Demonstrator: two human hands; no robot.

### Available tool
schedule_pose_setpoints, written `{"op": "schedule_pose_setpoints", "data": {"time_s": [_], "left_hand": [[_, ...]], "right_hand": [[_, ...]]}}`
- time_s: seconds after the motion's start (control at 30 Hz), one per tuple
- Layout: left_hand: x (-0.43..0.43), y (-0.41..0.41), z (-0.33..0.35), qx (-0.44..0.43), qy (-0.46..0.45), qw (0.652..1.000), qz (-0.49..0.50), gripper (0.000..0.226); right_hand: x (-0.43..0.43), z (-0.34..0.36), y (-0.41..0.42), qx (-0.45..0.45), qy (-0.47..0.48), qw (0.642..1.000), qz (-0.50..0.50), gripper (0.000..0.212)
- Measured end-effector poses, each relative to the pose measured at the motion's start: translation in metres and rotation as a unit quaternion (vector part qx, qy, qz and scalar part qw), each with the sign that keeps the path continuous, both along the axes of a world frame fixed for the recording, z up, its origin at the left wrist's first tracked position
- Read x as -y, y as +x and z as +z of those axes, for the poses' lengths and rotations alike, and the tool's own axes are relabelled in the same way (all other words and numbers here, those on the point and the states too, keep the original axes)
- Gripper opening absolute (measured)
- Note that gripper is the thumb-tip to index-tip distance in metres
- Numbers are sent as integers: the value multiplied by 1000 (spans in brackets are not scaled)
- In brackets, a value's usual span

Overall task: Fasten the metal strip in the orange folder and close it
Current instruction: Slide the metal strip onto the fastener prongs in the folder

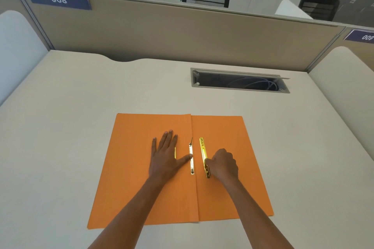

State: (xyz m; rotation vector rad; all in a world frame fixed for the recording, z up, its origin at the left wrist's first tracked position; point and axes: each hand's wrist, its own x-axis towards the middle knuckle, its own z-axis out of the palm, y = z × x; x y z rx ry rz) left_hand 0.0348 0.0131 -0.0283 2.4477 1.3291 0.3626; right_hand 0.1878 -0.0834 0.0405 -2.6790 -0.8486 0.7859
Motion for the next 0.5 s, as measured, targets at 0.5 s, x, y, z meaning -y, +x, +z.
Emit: {"op": "schedule_pose_setpoints", "data": {"time_s": [0.5], "left_hand": [[0,0,-1,1,4,1000,1,101]], "right_hand": [[4,-1,-12,-38,-21,999,-13,24]]}}
